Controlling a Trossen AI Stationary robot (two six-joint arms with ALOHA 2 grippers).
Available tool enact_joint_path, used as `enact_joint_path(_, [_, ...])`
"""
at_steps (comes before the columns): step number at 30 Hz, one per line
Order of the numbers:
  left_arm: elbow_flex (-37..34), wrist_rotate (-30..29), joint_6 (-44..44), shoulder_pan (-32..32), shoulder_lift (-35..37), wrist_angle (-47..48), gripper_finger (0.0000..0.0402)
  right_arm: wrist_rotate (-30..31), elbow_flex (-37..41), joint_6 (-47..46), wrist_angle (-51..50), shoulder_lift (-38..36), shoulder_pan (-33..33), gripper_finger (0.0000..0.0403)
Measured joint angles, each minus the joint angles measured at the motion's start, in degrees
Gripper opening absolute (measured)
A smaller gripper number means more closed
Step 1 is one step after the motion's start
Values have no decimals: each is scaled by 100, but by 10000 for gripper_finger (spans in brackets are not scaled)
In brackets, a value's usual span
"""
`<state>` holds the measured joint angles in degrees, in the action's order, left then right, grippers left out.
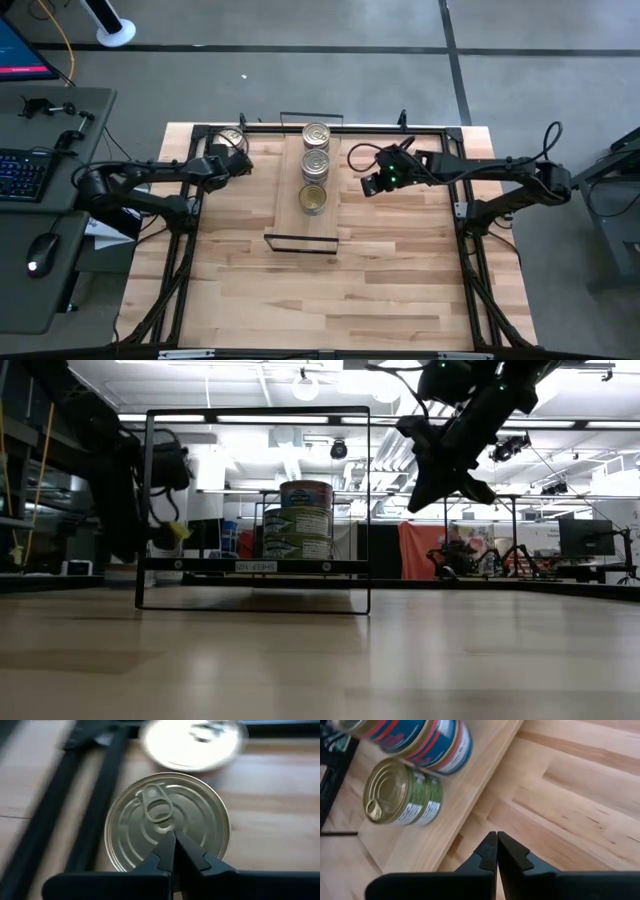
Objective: Stack canned seafood by type on shelf
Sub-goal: Stack the blue pink tuna can on top of the other blue pink tuna cans on the shelf
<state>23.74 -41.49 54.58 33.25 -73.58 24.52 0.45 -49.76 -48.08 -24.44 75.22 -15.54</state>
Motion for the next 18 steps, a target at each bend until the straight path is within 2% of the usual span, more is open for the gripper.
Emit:
enact_joint_path(8, [11,514,295,-1119,248,515,0,-16,-2,228,-1,0,351,0])
enact_joint_path(13, [227,1350,830,-2030,731,1394,0,-206,-4,381,-11,0,577,0])
enact_joint_path(18, [461,2622,1298,-2928,1185,1538,0,-475,-4,619,-9,0,778,0])
